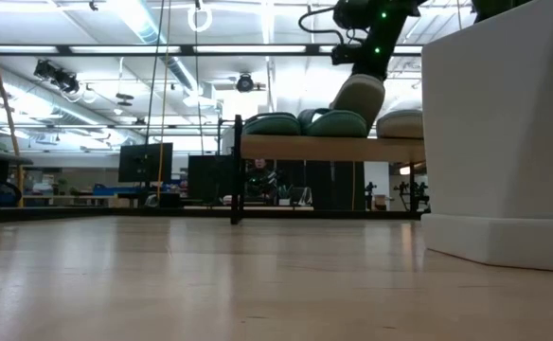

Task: Pick and place slides into the shelf
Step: Adjust the slippers on the shelf

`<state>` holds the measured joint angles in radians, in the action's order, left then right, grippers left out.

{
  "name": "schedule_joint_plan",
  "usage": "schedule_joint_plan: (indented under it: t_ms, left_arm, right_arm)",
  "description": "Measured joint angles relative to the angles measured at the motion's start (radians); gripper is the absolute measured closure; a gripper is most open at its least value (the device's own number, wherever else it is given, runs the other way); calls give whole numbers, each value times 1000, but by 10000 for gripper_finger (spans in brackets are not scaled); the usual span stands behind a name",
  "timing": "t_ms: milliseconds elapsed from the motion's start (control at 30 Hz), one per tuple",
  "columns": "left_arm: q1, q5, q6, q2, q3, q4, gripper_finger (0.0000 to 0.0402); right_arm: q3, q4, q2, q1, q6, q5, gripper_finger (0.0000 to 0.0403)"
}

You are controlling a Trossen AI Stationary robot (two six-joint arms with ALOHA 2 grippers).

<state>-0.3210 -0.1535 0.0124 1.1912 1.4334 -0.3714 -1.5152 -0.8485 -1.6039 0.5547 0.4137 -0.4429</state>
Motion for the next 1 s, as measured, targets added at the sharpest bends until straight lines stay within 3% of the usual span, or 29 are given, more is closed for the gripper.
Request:
schedule_joint_plan:
  t_ms: [600, 1000]
  left_arm:
    - [0, 0, -1, 0, 0, -1, 294]
    - [0, 0, 0, 0, 0, -1, 294]
  right_arm:
    - [1, -73, 4, 39, 37, -113, 399]
    - [1, -118, 5, 44, 78, -109, 391]
